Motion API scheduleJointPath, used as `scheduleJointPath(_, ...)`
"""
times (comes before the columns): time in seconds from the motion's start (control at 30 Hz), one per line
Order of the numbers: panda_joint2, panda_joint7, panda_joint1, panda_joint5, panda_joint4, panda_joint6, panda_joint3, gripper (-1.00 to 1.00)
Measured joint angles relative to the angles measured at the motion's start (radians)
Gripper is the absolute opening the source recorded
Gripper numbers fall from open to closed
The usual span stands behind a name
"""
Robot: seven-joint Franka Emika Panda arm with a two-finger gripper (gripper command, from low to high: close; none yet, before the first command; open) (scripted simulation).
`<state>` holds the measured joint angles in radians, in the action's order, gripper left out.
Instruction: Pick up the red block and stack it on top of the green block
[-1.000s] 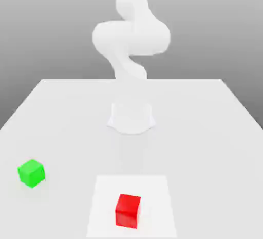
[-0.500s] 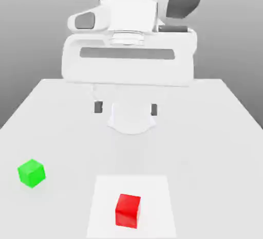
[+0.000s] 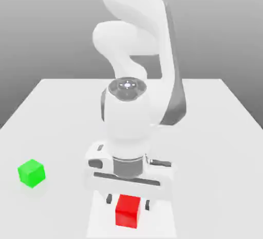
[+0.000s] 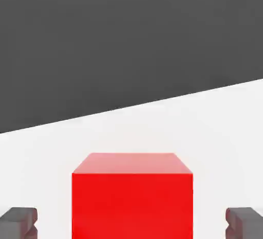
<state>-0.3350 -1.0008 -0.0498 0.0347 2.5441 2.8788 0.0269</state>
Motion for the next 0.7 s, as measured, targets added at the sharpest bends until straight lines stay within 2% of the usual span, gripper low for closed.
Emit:
scheduleJointPath(0.2, 0.000, -0.001, 0.001, 0.001, 0.000, 0.001, -0.001, -1.00)
scheduleJointPath(0.4, 0.183, -0.008, -0.020, -0.018, 0.031, -0.151, -0.005, -1.00)
scheduleJointPath(0.53, 0.245, -0.156, -0.128, -0.012, 0.063, -0.181, -0.113, -1.00)
scheduleJointPath(0.7, 0.321, -0.373, -0.351, -0.008, 0.105, -0.213, -0.226, -1.00)
